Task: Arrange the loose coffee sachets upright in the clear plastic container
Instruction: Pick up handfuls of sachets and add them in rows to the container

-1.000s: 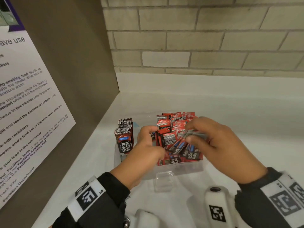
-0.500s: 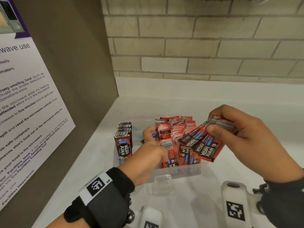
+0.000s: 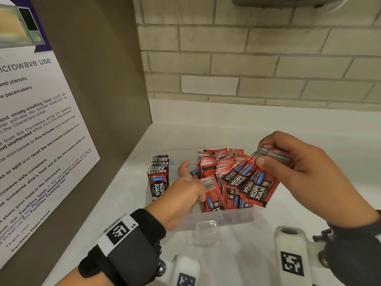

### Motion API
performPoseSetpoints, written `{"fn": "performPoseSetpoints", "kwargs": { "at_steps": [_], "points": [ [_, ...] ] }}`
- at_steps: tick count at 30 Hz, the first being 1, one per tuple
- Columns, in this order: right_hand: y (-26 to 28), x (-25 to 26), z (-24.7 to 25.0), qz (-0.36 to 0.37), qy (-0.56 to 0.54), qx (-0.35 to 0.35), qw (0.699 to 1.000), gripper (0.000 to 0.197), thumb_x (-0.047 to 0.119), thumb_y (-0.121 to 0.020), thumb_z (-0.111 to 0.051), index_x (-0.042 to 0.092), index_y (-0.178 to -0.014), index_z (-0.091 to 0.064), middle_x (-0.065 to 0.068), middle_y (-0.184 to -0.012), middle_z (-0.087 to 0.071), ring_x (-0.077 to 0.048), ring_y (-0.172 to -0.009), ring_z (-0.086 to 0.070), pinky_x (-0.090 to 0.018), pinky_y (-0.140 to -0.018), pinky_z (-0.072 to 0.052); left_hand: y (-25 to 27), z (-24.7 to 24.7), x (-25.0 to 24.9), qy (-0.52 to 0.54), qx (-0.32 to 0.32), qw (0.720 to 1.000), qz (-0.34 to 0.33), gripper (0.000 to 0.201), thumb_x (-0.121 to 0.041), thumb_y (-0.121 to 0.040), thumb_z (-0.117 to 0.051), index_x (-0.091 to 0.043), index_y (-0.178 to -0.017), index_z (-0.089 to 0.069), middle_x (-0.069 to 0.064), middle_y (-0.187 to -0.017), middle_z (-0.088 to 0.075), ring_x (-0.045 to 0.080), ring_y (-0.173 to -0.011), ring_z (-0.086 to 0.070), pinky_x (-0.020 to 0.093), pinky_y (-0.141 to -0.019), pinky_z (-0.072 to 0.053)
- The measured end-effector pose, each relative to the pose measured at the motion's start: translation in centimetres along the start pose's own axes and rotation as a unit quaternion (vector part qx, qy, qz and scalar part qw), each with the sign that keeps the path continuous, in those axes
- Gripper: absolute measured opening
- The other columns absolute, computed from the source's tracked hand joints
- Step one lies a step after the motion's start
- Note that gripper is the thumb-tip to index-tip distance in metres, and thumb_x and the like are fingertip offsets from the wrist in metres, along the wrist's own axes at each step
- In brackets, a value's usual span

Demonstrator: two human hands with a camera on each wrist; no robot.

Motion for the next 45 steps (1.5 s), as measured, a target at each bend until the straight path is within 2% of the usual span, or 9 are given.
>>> {"fn": "performPoseSetpoints", "kwargs": {
  "at_steps": [8,13,19,24,27,31,34,38,45],
  "points": [
    [0.0,0.0,-0.2,-0.018,-0.017,0.01,1.0,0.014,0.016,-0.086,-0.062,0.028,-0.08,-0.057,0.018,-0.079,-0.065,0.002,-0.069,-0.06,-0.008,-0.053,-0.041,0.6,-0.2,-0.2,-0.016,0.02,1.0,-0.015,0.093,0.021,-0.083,-0.038,-0.032,-0.149,0.0,0.009,-0.155,-0.027,0.025,-0.131,-0.043,0.022,-0.071,-0.046],
    [0.1,-0.1,-0.2,-0.023,-0.03,0.012,0.999,0.014,0.016,-0.086,-0.062,0.028,-0.08,-0.057,0.019,-0.077,-0.065,0.002,-0.068,-0.06,-0.008,-0.052,-0.041,0.7,-0.8,-0.2,0.014,0.042,0.997,-0.064,0.097,0.023,-0.081,-0.035,-0.043,-0.144,-0.002,-0.015,-0.104,-0.049,0.01,-0.104,-0.056,0.024,-0.07,-0.049],
    [0.7,-0.5,0.0,-0.036,-0.036,0.008,0.999,0.014,0.017,-0.086,-0.062,0.029,-0.08,-0.057,0.018,-0.079,-0.066,0.001,-0.071,-0.062,-0.009,-0.052,-0.043,0.6,-1.5,0.1,0.018,0.036,0.997,-0.063,0.101,0.024,-0.08,-0.038,-0.04,-0.146,0.004,0.005,-0.151,-0.034,0.021,-0.127,-0.046,0.016,-0.061,-0.048],
    [0.7,-0.8,-0.1,-0.036,-0.045,0.004,0.998,0.013,0.017,-0.085,-0.062,0.029,-0.081,-0.057,0.015,-0.077,-0.065,-0.001,-0.067,-0.061,-0.01,-0.052,-0.042,0.5,-1.6,0.1,0.017,0.069,0.991,-0.112,0.089,0.022,-0.083,-0.037,-0.037,-0.144,-0.011,-0.022,-0.095,-0.044,-0.01,-0.071,-0.061,0.008,-0.053,-0.047],
    [0.3,-0.5,-0.4,-0.036,-0.068,0.021,0.997,0.012,0.016,-0.086,-0.063,0.026,-0.081,-0.058,0.016,-0.071,-0.064,0.0,-0.06,-0.058,-0.009,-0.051,-0.039,1.0,-0.8,-0.6,0.032,0.072,0.982,-0.17,0.063,0.001,-0.074,-0.046,-0.026,-0.13,-0.042,-0.014,-0.108,-0.058,-0.012,-0.082,-0.064,0.01,-0.063,-0.049],
    [-1.4,0.8,-1.6,-0.03,-0.144,0.102,0.984,0.008,0.015,-0.085,-0.066,0.02,-0.083,-0.06,0.009,-0.069,-0.064,-0.001,-0.059,-0.057,-0.01,-0.052,-0.039,2.7,0.3,-2.1,-0.011,0.122,0.973,-0.196,0.036,-0.039,-0.083,-0.052,-0.024,-0.113,-0.066,0.0,-0.116,-0.068,0.014,-0.107,-0.064,0.022,-0.082,-0.049],
    [-2.7,2.5,-3.2,-0.024,-0.195,0.179,0.964,0.009,0.023,-0.079,-0.066,0.018,-0.085,-0.061,-0.004,-0.077,-0.066,-0.021,-0.071,-0.064,-0.042,-0.063,-0.051,4.3,1.2,-2.9,-0.044,0.185,0.966,-0.176,0.04,-0.053,-0.086,-0.058,-0.029,-0.117,-0.064,-0.004,-0.11,-0.069,0.015,-0.102,-0.065,0.028,-0.084,-0.049],
    [-4.2,4.7,-5.2,0.012,-0.188,0.217,0.958,0.005,0.015,-0.086,-0.065,0.016,-0.088,-0.061,0.005,-0.075,-0.065,-0.01,-0.07,-0.063,-0.036,-0.073,-0.053,5.1,2.8,-2.5,-0.018,0.207,0.968,-0.139,0.028,-0.032,-0.067,-0.071,-0.031,-0.095,-0.074,0.003,-0.1,-0.073,0.017,-0.09,-0.07,0.025,-0.073,-0.054],
    [-5.1,5.0,-8.5,0.032,-0.133,0.085,0.987,0.027,0.039,-0.083,-0.063,0.038,-0.108,-0.056,0.014,-0.107,-0.052,0.0,-0.09,-0.053,-0.021,-0.077,-0.049,5.4,5.3,-2.1,0.087,0.054,0.979,-0.175,0.031,-0.009,-0.074,-0.067,-0.016,-0.104,-0.07,0.017,-0.103,-0.071,0.027,-0.088,-0.07,0.033,-0.068,-0.056]
  ]
}}
Point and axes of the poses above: each hand's wrist, its own y-axis away from the middle knuckle, its own z-axis out of the back of the hand, x = y × z, the point moved 2 cm from there along -y, towards the middle knuckle
